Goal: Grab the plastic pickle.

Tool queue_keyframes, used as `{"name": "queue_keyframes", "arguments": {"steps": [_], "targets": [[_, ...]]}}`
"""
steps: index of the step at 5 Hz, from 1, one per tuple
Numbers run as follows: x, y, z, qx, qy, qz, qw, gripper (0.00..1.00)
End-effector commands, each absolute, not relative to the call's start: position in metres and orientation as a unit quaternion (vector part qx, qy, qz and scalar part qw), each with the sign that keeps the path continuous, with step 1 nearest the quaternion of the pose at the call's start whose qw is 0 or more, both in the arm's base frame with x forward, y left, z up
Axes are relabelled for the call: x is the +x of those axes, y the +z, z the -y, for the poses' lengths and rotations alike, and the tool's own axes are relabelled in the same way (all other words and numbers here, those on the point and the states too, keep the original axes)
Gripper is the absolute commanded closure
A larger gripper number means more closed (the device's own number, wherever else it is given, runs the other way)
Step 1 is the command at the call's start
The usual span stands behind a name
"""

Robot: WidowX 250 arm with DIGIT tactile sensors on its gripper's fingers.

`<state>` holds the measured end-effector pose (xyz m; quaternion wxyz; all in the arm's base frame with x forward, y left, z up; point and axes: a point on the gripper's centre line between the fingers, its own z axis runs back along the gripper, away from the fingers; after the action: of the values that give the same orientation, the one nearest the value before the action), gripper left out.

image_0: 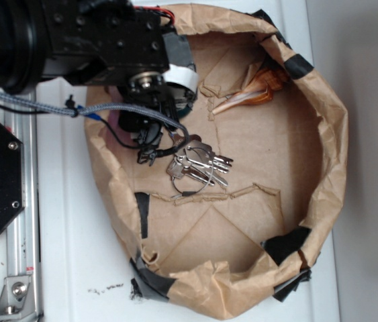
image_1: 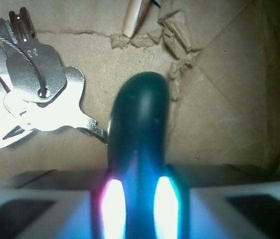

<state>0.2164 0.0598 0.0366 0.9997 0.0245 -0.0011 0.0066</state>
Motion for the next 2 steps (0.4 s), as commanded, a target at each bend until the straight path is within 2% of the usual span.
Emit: {"name": "queue_keyframes", "arguments": {"steps": [1,2], "targets": [[0.2292,0.0446,-0.0519,0.044,-0.013,0.016,0.999,1.0],[0.2347,0.0433,-0.0499,0.047,-0.018,0.013,0.999,1.0]]}}
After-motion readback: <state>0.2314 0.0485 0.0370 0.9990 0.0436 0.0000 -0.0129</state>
